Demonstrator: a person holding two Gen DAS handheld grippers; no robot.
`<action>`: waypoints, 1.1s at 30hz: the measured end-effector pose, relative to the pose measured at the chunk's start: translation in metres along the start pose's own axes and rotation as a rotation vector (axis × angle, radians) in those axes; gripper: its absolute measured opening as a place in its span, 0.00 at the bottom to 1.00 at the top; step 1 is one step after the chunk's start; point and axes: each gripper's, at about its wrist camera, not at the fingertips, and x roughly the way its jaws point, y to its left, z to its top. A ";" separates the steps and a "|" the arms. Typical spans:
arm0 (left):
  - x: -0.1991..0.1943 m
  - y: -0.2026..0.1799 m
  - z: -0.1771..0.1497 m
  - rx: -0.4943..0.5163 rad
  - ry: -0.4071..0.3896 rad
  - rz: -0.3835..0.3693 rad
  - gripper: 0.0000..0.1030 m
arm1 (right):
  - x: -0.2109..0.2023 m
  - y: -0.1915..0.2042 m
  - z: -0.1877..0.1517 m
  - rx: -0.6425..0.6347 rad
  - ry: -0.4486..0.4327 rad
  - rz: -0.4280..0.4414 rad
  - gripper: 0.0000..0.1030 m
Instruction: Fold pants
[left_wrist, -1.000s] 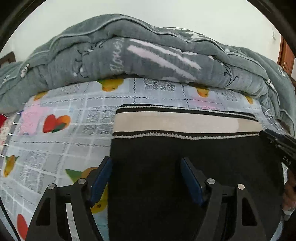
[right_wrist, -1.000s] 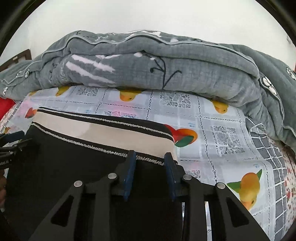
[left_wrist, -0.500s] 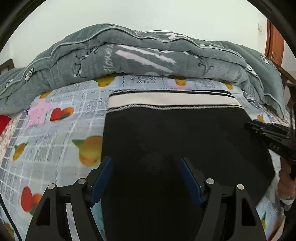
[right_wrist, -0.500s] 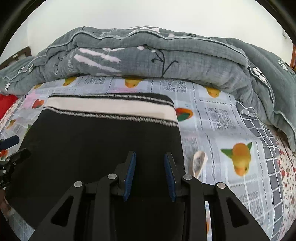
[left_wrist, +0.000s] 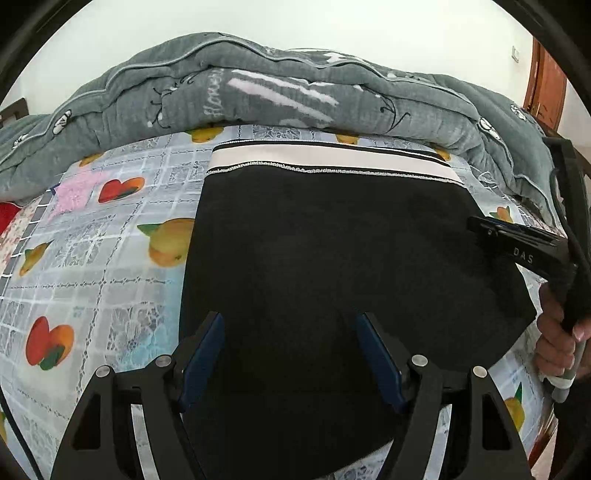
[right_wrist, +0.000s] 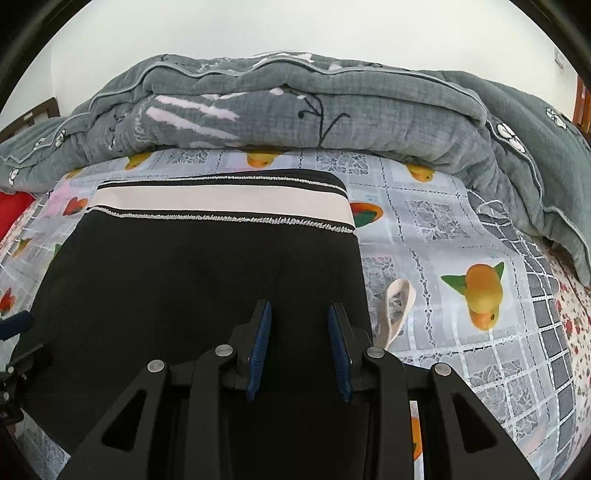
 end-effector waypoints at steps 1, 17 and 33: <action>-0.001 0.001 -0.001 -0.007 0.002 -0.005 0.70 | 0.000 0.000 0.000 0.003 0.000 0.000 0.30; 0.006 0.002 0.003 -0.038 0.009 -0.021 0.70 | -0.001 0.000 -0.003 -0.027 -0.007 0.006 0.30; -0.014 -0.015 -0.009 -0.115 -0.032 0.003 0.69 | -0.034 0.004 -0.030 -0.098 -0.005 0.048 0.33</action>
